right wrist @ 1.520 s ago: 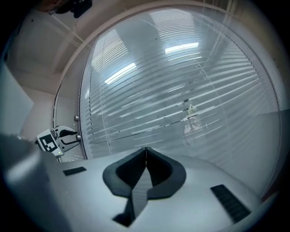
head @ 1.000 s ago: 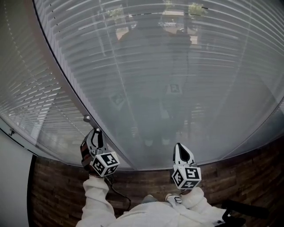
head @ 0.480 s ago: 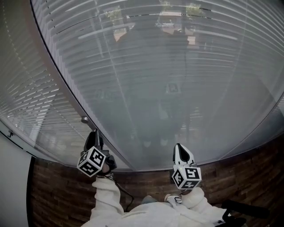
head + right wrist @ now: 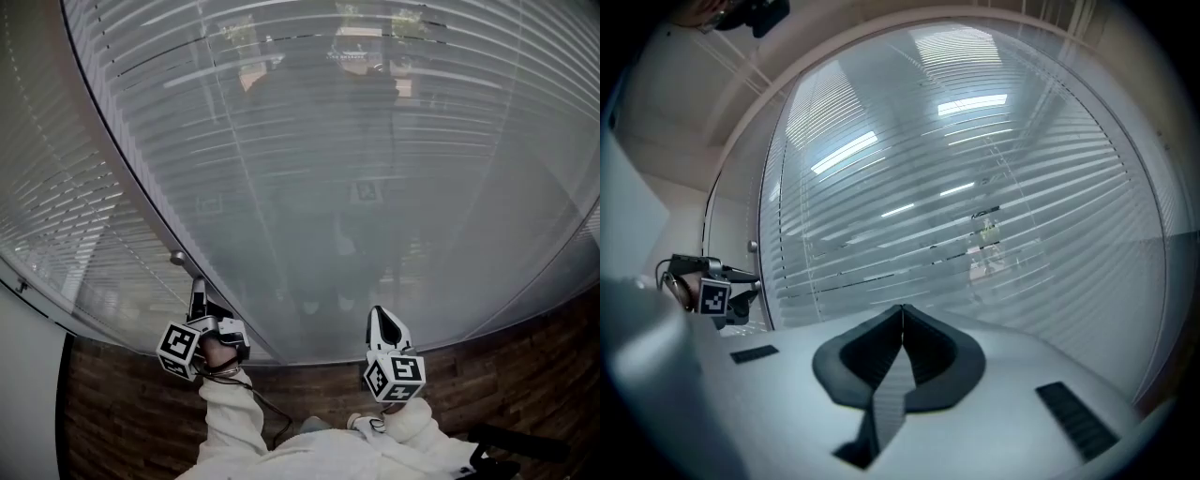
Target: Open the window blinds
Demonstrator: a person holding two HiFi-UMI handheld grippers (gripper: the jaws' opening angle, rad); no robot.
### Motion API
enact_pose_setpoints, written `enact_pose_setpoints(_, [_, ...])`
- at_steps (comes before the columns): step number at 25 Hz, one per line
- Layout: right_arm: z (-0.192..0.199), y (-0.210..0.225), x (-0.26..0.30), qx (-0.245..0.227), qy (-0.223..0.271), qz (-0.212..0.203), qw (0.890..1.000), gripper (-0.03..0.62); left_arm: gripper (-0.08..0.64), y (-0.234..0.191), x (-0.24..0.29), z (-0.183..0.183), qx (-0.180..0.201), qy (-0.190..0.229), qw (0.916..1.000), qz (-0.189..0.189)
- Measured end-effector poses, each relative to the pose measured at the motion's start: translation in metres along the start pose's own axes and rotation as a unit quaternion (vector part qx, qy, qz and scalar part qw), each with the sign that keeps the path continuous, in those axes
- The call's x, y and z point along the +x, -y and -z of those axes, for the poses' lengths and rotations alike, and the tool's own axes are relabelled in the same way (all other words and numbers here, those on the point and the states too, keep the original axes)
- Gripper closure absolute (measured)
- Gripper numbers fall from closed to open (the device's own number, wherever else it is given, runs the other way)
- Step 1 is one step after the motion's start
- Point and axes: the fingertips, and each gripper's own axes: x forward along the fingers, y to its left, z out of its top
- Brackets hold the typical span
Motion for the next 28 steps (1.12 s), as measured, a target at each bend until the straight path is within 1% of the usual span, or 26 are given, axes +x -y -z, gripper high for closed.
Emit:
enact_pose_setpoints(1, [0.0, 0.0, 0.001, 0.0, 0.0, -0.001, 1.0, 0.58, 0.437, 0.0, 0.0, 0.0, -0.004, -0.002, 1.0, 0.006])
enact_pose_setpoints(2, [0.0, -0.001, 0.002, 0.0, 0.0, -0.002, 1.0, 0.58, 0.437, 0.0, 0.001, 0.0, 0.018, -0.008, 0.9997, 0.012])
enact_pose_setpoints(3, [-0.001, -0.001, 0.003, 0.0, 0.0, -0.004, 1.0, 0.58, 0.436, 0.001, 0.002, 0.002, 0.072, -0.019, 0.9971, 0.015])
enact_pose_setpoints(4, [-0.002, -0.002, 0.004, -0.001, 0.0, -0.006, 1.0, 0.58, 0.436, 0.002, 0.002, 0.003, 0.157, -0.033, 0.9871, 0.011])
enact_pose_setpoints(5, [-0.002, -0.004, 0.004, -0.002, 0.0, -0.008, 1.0, 0.58, 0.436, 0.004, 0.001, 0.005, 0.268, -0.045, 0.9624, -0.003])
enact_pose_setpoints(6, [-0.002, -0.005, 0.005, -0.002, 0.0, -0.011, 1.0, 0.58, 0.436, 0.006, -0.002, 0.004, 0.395, -0.054, 0.9167, -0.025])
enact_pose_setpoints(7, [-0.001, -0.007, 0.005, -0.002, -0.001, -0.014, 1.0, 0.58, 0.436, 0.009, -0.004, 0.004, 0.525, -0.059, 0.8475, -0.047])
enact_pose_setpoints(8, [0.0, -0.009, 0.006, -0.002, -0.003, -0.017, 1.0, 0.58, 0.434, 0.012, -0.005, 0.006, 0.649, -0.062, 0.7554, -0.062])
enact_pose_setpoints(9, [0.001, -0.01, 0.007, -0.001, -0.004, -0.019, 1.0, 0.58, 0.419, 0.014, -0.005, 0.009, 0.758, -0.064, 0.6459, -0.069])
enact_pose_setpoints(10, [0.002, -0.011, 0.008, 0.0, -0.005, -0.021, 1.0, 0.58, 0.405, 0.016, -0.004, 0.015, 0.841, -0.068, 0.5325, -0.07])
enact_pose_setpoints(11, [0.002, -0.012, 0.009, 0.001, -0.005, -0.022, 1.0, 0.58, 0.405, 0.016, -0.003, 0.021, 0.897, -0.072, 0.4314, -0.07])
enact_pose_setpoints(12, [0.002, -0.013, 0.009, 0.002, -0.005, -0.023, 1.0, 0.58, 0.406, 0.015, -0.001, 0.026, 0.929, -0.076, 0.3564, -0.069])
enact_pose_setpoints(13, [0.003, -0.014, 0.009, 0.002, -0.005, -0.023, 1.0, 0.58, 0.406, 0.014, 0.0, 0.029, 0.944, -0.079, 0.3123, -0.067])
enact_pose_setpoints(14, [0.003, -0.014, 0.009, 0.003, -0.004, -0.024, 1.0, 0.58, 0.407, 0.013, 0.001, 0.03, 0.951, -0.081, 0.2926, -0.065])
enact_pose_setpoints(16, [0.003, -0.013, 0.008, 0.003, -0.003, -0.022, 1.0, 0.58, 0.407, 0.011, 0.0, 0.027, 0.955, -0.089, 0.2765, -0.067])
enact_pose_setpoints(17, [0.002, -0.012, 0.007, 0.003, -0.003, -0.02, 1.0, 0.58, 0.407, 0.009, -0.001, 0.024, 0.957, -0.095, 0.2649, -0.072])
enact_pose_setpoints(18, [0.002, -0.01, 0.006, 0.004, -0.002, -0.018, 1.0, 0.58, 0.407, 0.006, -0.001, 0.021, 0.959, -0.102, 0.2514, -0.076])
enact_pose_setpoints(19, [0.002, -0.008, 0.005, 0.005, -0.001, -0.015, 1.0, 0.58, 0.407, 0.004, -0.002, 0.019, 0.962, -0.107, 0.2402, -0.076])
enact_pose_setpoints(22, [0.001, -0.003, 0.004, 0.01, 0.001, -0.006, 1.0, 0.58, 0.407, 0.002, -0.001, 0.025, 0.968, -0.11, 0.2202, -0.054])
enact_pose_setpoints(24, [0.001, -0.005, 0.004, 0.013, 0.001, -0.006, 1.0, 0.58, 0.423, 0.004, 0.0, 0.027, 0.971, -0.11, 0.2044, -0.053])
enact_pose_setpoints(25, [0.001, -0.008, 0.004, 0.014, 0.002, -0.008, 1.0, 0.58, 0.433, 0.004, 0.0, 0.027, 0.972, -0.111, 0.1989, -0.055])
enact_pose_setpoints(26, [0.001, -0.01, 0.004, 0.014, 0.003, -0.01, 1.0, 0.58, 0.434, 0.004, 0.0, 0.026, 0.972, -0.112, 0.1977, -0.058])
enact_pose_setpoints(27, [0.002, -0.012, 0.004, 0.014, 0.003, -0.011, 1.0, 0.58, 0.434, 0.004, 0.001, 0.026, 0.97, -0.114, 0.2056, -0.059])
enact_pose_setpoints(28, [0.002, -0.014, 0.003, 0.013, 0.003, -0.012, 1.0, 0.58, 0.434, 0.004, 0.001, 0.025, 0.965, -0.115, 0.2288, -0.058])
